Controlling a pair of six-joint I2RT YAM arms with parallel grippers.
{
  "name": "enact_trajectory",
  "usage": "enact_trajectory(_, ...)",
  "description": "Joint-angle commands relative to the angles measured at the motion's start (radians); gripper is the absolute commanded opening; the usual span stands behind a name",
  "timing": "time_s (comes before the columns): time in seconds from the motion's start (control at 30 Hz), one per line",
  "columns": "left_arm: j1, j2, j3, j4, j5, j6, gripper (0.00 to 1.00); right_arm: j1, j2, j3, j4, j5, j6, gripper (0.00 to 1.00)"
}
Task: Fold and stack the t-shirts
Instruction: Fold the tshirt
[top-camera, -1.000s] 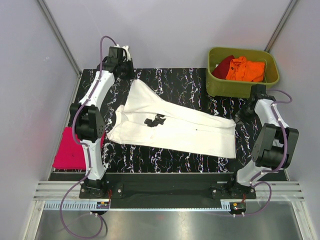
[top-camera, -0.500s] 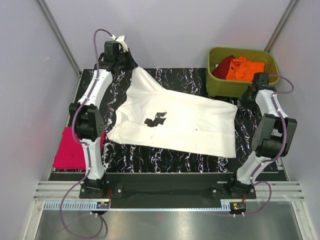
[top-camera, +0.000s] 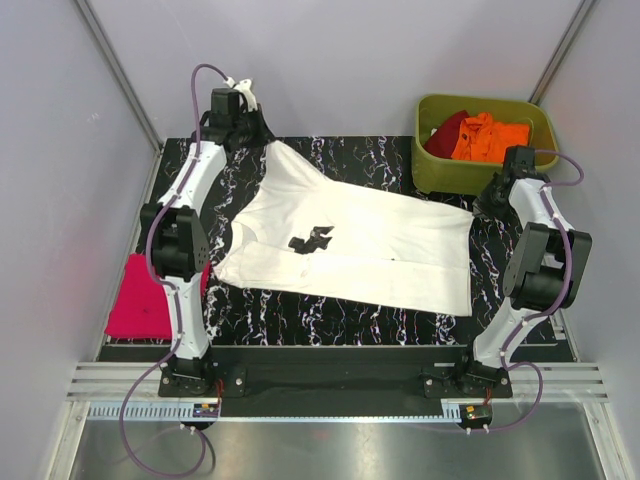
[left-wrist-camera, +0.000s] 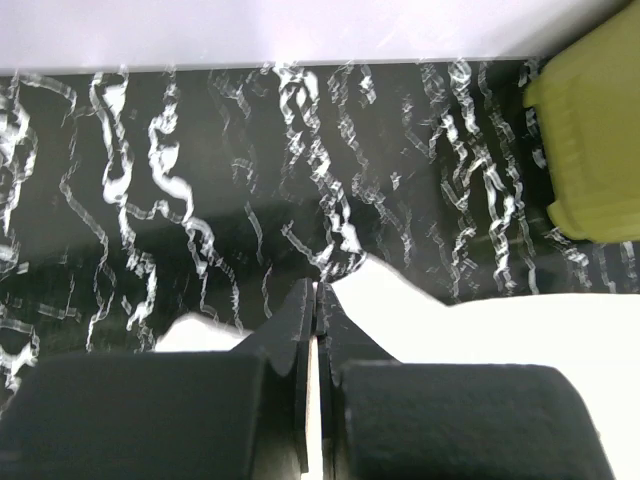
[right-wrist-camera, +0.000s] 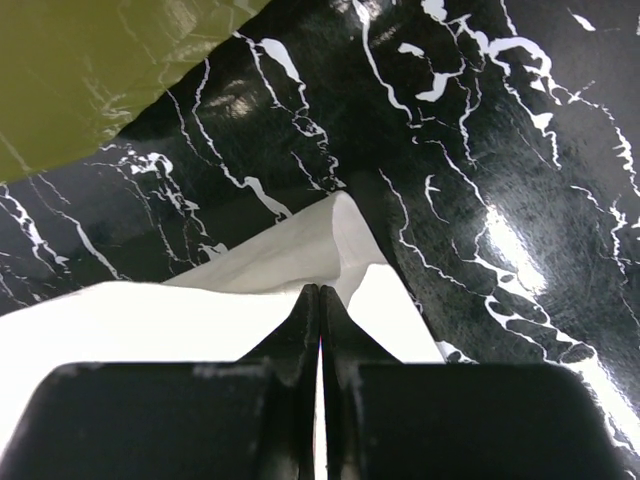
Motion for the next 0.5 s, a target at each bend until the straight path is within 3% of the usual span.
enact_trajectory(0.0, 0.01, -0.094, -0.062, -0.016, -0.075, -0.007, 0.0, -0.004, -0.015, 0.021, -0.044, 0.061, -0.018, 0.0)
enact_trajectory(0.17, 0.021, -0.186, -0.174, -0.076, -0.179, -0.002, 0.0, -0.004, -0.033, -0.018, -0.072, 0.066, 0.005, 0.0)
enact_trajectory(0.47, 0.039, -0.336, -0.37, -0.095, -0.187, -0.024, 0.0, -0.004, -0.061, -0.059, -0.12, 0.061, 0.014, 0.0)
